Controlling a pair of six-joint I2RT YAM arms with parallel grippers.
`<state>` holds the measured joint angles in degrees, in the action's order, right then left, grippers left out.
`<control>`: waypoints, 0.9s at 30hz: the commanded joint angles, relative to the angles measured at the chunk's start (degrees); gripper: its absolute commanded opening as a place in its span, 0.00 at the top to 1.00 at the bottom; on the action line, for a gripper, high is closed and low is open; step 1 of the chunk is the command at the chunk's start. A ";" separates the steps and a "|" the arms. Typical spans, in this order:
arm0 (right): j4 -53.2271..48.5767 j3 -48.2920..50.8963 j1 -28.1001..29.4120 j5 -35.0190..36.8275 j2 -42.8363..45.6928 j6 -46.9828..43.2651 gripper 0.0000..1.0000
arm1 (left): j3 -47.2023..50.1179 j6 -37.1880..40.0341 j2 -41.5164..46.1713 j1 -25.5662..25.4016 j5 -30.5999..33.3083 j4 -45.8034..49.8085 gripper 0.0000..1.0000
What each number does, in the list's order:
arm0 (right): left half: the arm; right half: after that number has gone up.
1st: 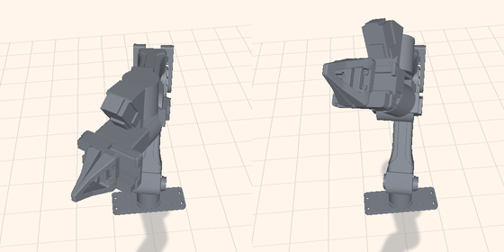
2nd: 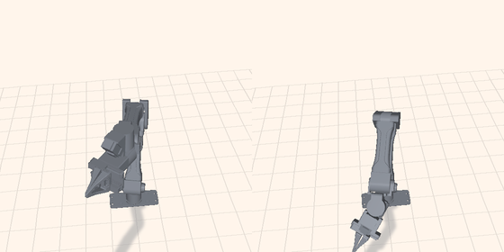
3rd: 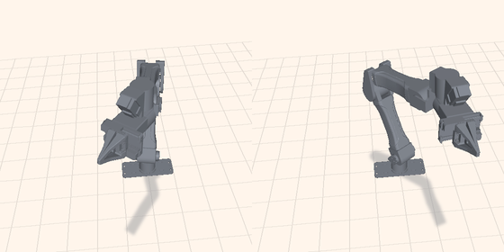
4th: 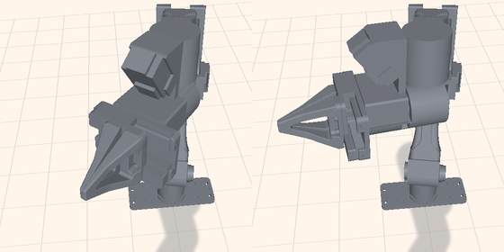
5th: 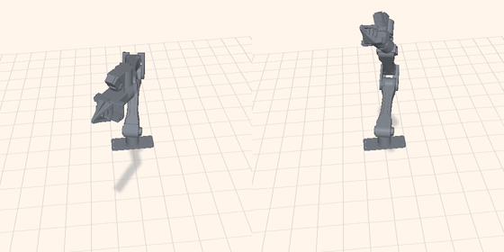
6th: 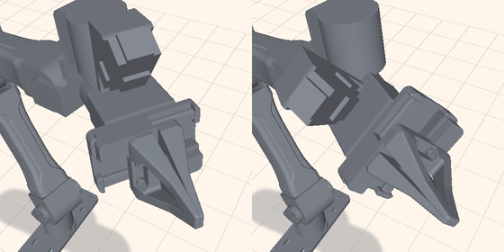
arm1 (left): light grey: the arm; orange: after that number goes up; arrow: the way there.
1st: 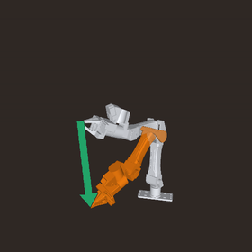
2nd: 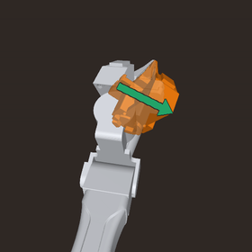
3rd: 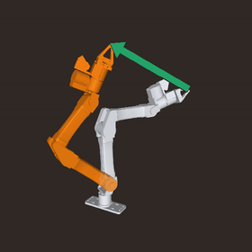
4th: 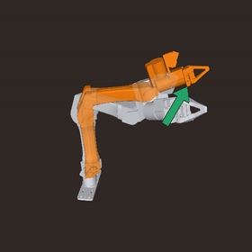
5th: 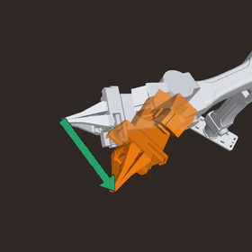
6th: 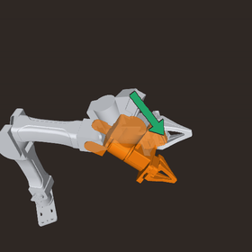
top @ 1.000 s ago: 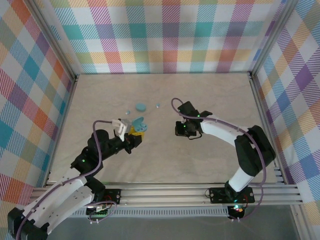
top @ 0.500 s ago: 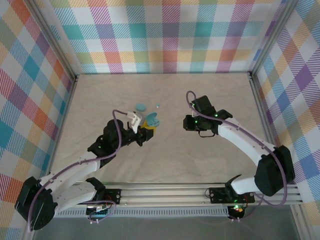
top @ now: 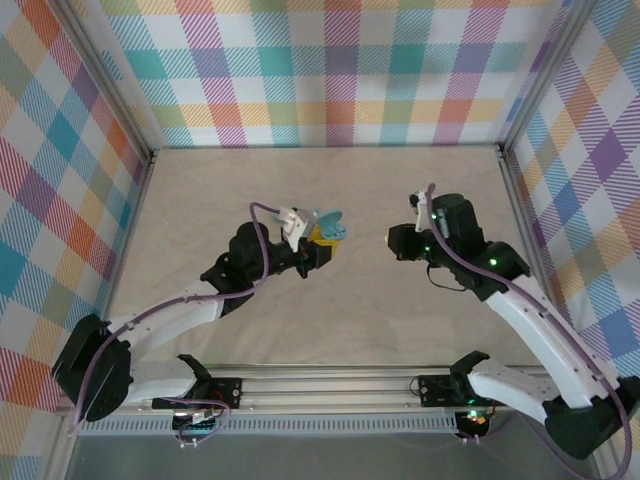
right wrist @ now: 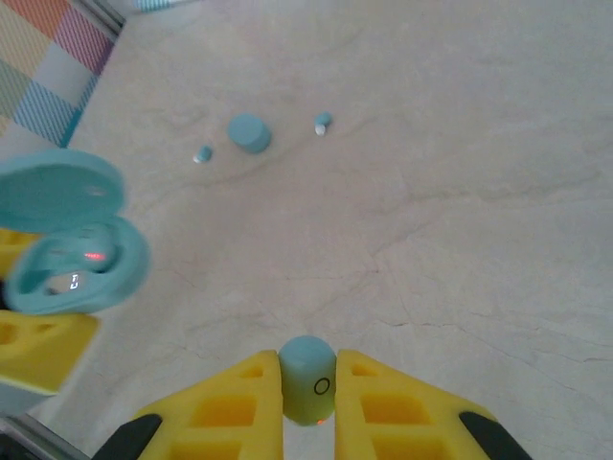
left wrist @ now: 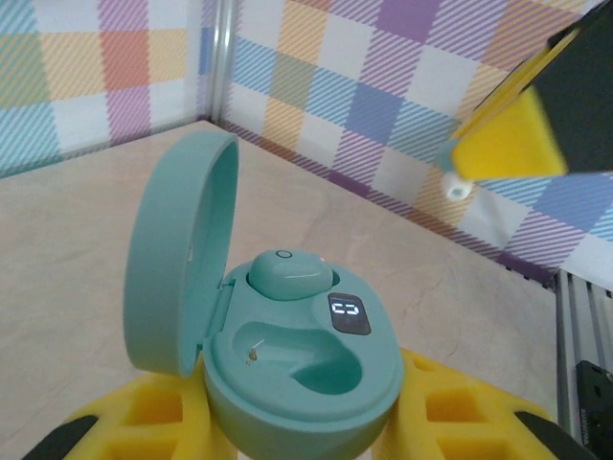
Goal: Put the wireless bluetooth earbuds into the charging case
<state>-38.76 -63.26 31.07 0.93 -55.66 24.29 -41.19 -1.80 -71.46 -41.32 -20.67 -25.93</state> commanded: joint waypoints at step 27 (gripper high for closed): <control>2.89 -4.07 -0.31 -16.70 0.81 -0.12 0.84 | -6.44 7.54 -10.37 -6.12 -3.02 -8.11 0.93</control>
<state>-38.50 -66.89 31.07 -12.73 -54.59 24.38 -47.57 3.14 -81.89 -46.13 -23.09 -33.12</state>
